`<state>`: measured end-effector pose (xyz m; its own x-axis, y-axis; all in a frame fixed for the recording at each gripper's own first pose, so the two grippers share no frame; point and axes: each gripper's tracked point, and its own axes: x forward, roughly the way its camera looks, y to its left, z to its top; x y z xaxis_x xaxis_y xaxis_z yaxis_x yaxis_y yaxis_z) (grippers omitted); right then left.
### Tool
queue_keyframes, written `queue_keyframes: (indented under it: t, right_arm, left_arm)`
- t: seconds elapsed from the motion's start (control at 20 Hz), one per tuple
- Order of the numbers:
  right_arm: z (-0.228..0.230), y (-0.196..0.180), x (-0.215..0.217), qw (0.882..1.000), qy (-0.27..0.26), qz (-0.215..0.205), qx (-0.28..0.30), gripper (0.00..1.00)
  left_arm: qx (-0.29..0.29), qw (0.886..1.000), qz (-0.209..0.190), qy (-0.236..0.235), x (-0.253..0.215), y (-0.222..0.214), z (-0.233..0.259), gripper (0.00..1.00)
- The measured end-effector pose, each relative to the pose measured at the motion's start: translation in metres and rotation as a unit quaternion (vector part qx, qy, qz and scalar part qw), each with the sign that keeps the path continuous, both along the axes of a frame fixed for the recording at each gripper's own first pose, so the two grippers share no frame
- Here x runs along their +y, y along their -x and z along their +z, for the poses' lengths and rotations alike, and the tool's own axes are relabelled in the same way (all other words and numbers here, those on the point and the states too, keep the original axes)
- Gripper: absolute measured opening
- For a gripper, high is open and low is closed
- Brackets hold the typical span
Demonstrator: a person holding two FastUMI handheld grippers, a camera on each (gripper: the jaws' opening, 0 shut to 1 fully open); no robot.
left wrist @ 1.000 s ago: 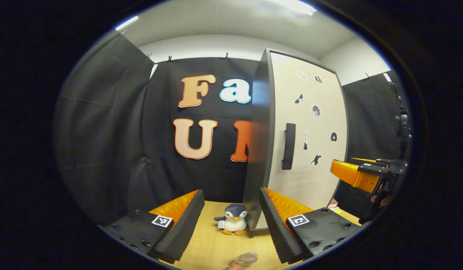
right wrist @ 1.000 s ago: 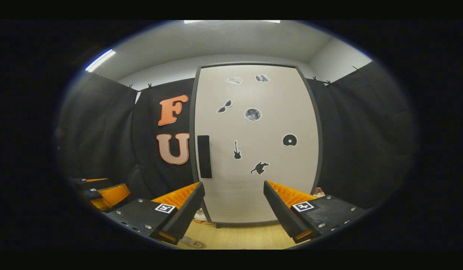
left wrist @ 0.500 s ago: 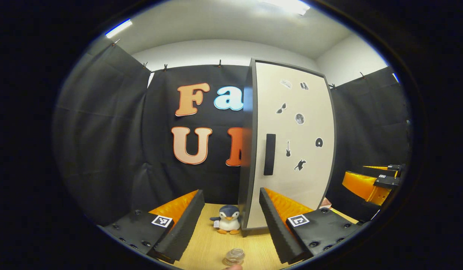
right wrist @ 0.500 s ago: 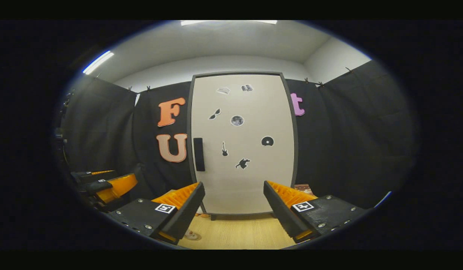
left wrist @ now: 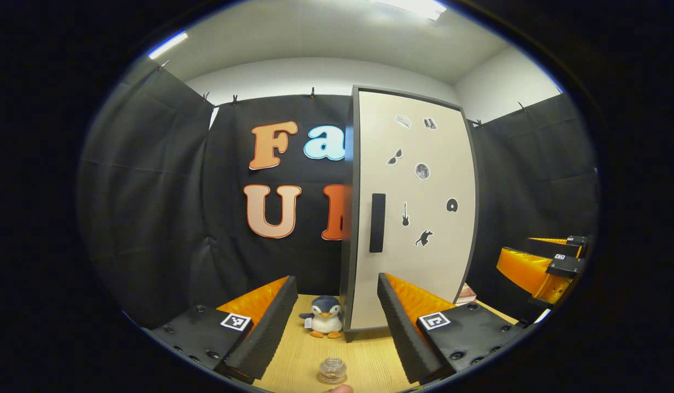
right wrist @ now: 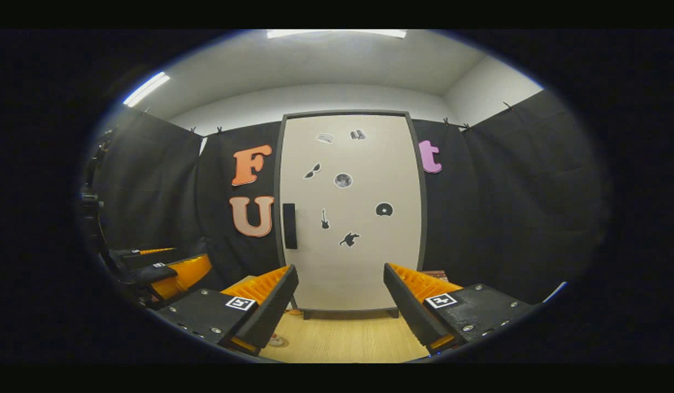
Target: Open the cabinet door with the right hand, grasp the bottle in the cabinet with the left hand and place it on the coaster, then close the cabinet door with the right hand.
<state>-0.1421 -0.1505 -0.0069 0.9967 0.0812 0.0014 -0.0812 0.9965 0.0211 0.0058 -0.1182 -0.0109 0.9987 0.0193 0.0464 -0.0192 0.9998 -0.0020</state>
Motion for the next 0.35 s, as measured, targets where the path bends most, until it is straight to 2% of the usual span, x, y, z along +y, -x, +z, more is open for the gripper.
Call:
queue_keyframes:
  t: [0.15,0.2,0.25,0.35]
  right_arm:
    - [-0.0032,0.0029,-0.0023,1.0,-0.005,0.002,0.005,0.98]
    - [-0.0033,0.0031,-0.0034,1.0,-0.006,0.002,0.004,0.98]
    - [-0.0026,0.0033,-0.0036,1.0,-0.006,0.003,0.003,0.97]
    - [-0.0009,0.0046,-0.004,1.0,-0.008,0.004,0.001,0.97]
  left_arm:
    - [0.003,1.0,0.001,-0.001,-0.0017,0.0009,-0.0024,0.99]
    - [0.004,1.0,0.003,-0.001,-0.0012,0.001,-0.0032,0.93]
    - [0.005,1.0,0.005,-0.001,-0.0003,0.0012,-0.0047,0.99]
    - [0.008,1.0,0.007,-0.001,0.0016,0.0019,-0.0051,0.99]
